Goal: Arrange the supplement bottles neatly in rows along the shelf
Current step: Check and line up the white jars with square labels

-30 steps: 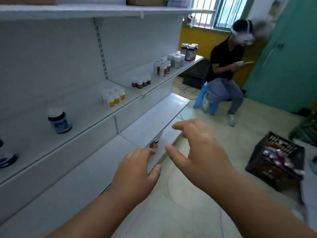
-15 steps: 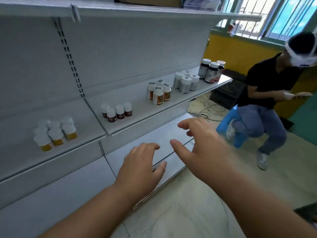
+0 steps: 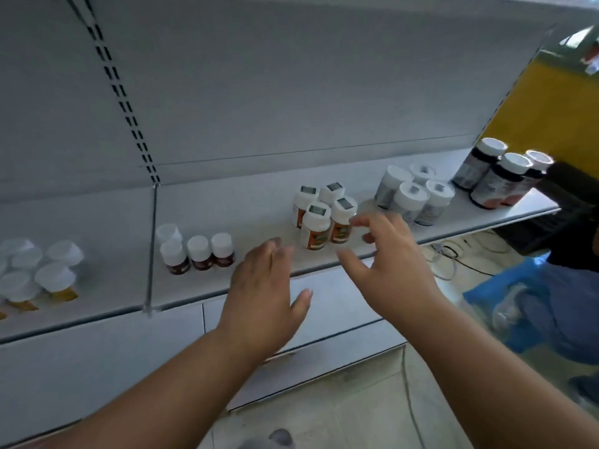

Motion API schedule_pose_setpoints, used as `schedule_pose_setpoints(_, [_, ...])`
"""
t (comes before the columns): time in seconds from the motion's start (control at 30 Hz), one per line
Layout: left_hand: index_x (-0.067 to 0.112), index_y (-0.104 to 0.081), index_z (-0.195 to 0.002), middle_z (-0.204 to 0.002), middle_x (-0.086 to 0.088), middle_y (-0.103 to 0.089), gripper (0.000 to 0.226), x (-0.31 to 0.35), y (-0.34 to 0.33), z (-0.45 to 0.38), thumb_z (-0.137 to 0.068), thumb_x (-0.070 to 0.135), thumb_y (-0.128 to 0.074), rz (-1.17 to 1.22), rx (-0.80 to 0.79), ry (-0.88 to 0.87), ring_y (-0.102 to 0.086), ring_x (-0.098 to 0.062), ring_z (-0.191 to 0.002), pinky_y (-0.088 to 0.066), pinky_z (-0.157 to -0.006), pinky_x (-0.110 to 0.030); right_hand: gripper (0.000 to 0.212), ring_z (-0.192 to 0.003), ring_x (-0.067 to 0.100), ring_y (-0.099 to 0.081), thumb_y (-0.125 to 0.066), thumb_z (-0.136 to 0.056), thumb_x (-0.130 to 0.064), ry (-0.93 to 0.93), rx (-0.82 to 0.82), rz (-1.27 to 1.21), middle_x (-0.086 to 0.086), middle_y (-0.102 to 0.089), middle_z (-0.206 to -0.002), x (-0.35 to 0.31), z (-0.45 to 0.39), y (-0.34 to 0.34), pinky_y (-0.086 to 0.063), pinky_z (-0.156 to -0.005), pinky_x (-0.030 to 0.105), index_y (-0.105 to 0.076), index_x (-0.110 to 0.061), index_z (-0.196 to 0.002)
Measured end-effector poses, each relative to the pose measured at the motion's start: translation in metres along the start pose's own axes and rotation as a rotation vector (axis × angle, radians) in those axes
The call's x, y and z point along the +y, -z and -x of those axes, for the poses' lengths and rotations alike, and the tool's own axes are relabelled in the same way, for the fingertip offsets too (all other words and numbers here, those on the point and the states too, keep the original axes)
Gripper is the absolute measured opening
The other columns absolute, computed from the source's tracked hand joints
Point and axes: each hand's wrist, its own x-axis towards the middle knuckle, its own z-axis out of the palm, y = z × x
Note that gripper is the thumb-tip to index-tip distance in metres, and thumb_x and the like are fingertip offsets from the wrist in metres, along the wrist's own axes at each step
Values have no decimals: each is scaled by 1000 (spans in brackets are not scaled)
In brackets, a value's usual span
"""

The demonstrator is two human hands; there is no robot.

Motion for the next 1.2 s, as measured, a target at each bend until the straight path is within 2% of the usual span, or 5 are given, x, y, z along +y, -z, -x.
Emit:
schedule_pose_setpoints(0.27, [12, 4, -158, -163, -17, 15, 102, 12, -40, -20, -79, 75, -7, -186, -149, 143, 13, -34, -152, 7, -122, -49, 42, -116, 21, -48, -57, -92, -34, 44, -158, -29, 0, -49, -132, 46, -59, -22, -36, -85, 26, -45, -30, -131])
schedule_pose_setpoints(0.5, [5, -20, -156, -163, -23, -13, 103, 14, -65, -18, -83, 77, -29, -331, -167, 163, -8, -38, -152, -10, -120, -56, 34, -86, 9, -56, -68, -86, -29, 75, -192, -305, -10, -57, -102, 75, -75, -21, -40, -69, 27, -42, -31, -109])
schedule_pose_setpoints(0.77, [18, 14, -156, -163, -9, 25, 121, 21, -58, -23, -61, 93, 11, -343, -206, 236, 27, -23, -148, 12, -122, -47, 11, -82, 23, -70, -63, -85, -19, -534, -543, -1425, 8, -71, -82, 80, -72, 26, -53, -89, 48, -66, -11, -92])
schedule_pose_setpoints(0.93, [21, 19, -155, -161, -8, 29, 117, 22, -56, -24, -63, 92, 2, -337, -223, 245, 30, -24, -147, 18, -119, -45, 46, -60, 24, -62, -59, -80, -50, -570, -799, -1697, 17, -67, -93, 68, -61, 33, -52, -56, 31, -73, -8, -89])
schedule_pose_setpoints(1.2, [23, 23, -153, -160, -8, 33, 115, 19, -53, -26, -71, 94, -13, -318, -299, 246, 34, -25, -145, 17, -119, -48, 44, -75, 27, -66, -74, -74, -42, -464, -939, -1781, 15, -64, -89, 52, -34, 22, -57, -66, 36, -72, -3, -95])
